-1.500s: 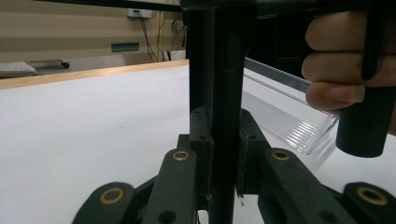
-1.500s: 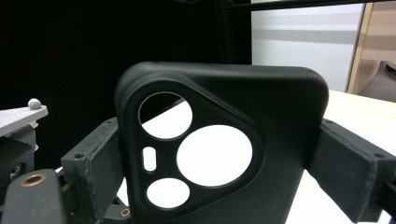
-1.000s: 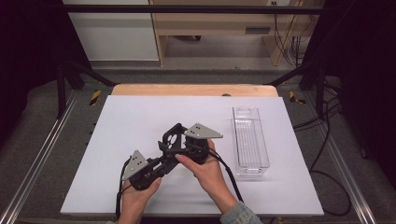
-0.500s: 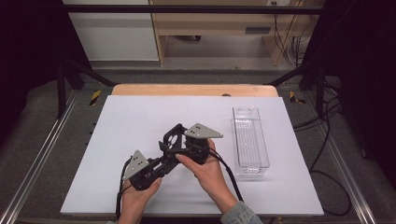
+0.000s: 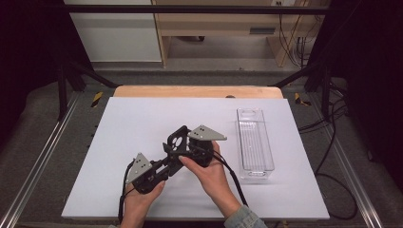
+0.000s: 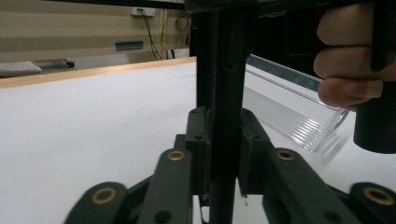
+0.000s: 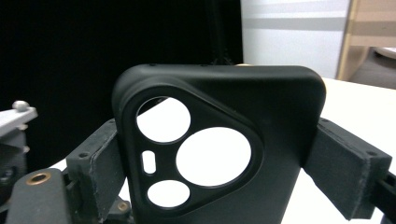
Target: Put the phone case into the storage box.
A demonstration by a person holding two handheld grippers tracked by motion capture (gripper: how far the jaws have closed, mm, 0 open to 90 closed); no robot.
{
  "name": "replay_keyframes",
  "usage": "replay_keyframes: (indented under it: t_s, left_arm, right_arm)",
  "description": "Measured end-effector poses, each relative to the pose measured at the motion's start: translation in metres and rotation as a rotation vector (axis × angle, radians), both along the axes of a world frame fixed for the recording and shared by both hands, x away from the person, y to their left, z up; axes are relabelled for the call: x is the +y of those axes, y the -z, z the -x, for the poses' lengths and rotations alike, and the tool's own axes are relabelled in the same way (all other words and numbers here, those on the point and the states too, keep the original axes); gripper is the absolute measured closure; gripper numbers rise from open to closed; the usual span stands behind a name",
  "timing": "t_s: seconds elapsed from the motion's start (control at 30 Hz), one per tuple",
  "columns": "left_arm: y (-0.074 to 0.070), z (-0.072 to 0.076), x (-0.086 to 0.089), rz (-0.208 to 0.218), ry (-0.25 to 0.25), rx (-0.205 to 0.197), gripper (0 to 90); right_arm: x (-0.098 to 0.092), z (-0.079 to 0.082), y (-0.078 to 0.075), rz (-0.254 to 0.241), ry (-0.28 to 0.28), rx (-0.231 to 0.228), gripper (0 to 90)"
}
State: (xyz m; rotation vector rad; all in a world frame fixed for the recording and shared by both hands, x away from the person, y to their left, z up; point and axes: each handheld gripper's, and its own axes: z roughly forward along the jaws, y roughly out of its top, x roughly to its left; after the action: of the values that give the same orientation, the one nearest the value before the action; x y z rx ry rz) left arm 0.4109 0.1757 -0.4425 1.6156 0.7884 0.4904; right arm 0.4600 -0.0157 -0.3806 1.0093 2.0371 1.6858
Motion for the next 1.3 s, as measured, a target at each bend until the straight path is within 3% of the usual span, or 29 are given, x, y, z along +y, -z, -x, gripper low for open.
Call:
replay_keyframes:
  t_s: [0.57, 0.73, 0.83, 1.0, 1.17, 1.3]
  left_arm:
    - [0.003, -0.004, -0.001, -0.07, -0.055, -0.023, 37.5]
    - [0.001, -0.003, 0.003, -0.074, -0.062, -0.025, 28.1]
    - [0.001, -0.002, 0.007, -0.103, -0.088, -0.036, 21.3]
    - [0.001, -0.002, 0.02, -0.11, -0.11, -0.018, 15.1]
    - [0.002, 0.001, 0.038, -0.113, -0.146, 0.002, 10.1]
    - [0.003, 0.007, 0.052, -0.13, -0.158, 0.007, 6.1]
  right_arm:
    - [-0.028, -0.014, -0.001, -0.016, 0.118, 0.033, 13.9]
    - [-0.036, -0.017, -0.002, -0.022, 0.143, 0.046, 13.9]
    - [-0.041, -0.019, -0.002, -0.031, 0.156, 0.061, 13.9]
    - [-0.046, -0.025, -0.006, -0.012, 0.171, 0.078, 13.9]
    - [-0.052, -0.034, -0.02, 0.02, 0.192, 0.046, 13.9]
    - [-0.06, -0.042, -0.036, 0.039, 0.248, -0.005, 13.9]
